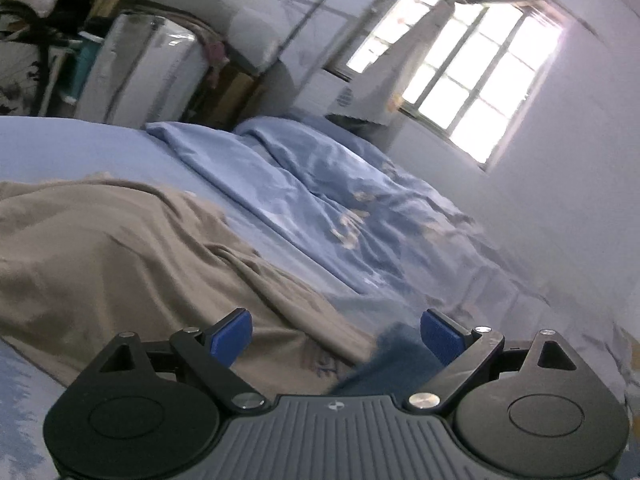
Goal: Fold clothes
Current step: 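Close the left gripper on the dark blue shirt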
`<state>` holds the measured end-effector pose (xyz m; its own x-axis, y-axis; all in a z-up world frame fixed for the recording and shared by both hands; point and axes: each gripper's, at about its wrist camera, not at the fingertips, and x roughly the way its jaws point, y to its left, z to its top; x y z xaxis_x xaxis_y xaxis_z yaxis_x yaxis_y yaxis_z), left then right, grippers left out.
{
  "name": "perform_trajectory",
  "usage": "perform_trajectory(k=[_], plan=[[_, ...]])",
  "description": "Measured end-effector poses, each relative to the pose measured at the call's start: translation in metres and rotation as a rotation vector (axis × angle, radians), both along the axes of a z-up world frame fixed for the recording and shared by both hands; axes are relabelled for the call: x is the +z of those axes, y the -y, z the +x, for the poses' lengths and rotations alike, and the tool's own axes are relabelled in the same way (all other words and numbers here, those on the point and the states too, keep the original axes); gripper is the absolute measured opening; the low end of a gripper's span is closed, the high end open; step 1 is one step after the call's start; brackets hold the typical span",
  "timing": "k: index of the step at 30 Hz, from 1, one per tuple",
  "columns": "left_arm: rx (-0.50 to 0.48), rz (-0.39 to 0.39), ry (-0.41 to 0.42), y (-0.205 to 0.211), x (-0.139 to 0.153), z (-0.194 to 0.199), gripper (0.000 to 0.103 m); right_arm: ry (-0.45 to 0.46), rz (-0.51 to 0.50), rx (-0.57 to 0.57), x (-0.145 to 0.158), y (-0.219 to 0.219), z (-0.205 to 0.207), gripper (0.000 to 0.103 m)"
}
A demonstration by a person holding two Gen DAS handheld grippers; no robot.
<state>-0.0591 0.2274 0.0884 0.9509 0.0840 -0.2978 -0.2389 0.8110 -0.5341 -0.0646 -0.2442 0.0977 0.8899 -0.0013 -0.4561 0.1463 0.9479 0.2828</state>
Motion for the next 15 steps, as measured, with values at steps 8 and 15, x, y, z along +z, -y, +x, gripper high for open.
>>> perform_trajectory(k=[8,15], plan=[[-0.207,0.011,-0.027,0.055,-0.011,0.004,0.094,-0.023,-0.051,0.027,-0.009,0.006,-0.006,0.037],[-0.141,-0.018,-0.053,0.047,-0.017,-0.002,0.094,0.028,-0.2,0.082,0.007,-0.013,-0.012,0.049]])
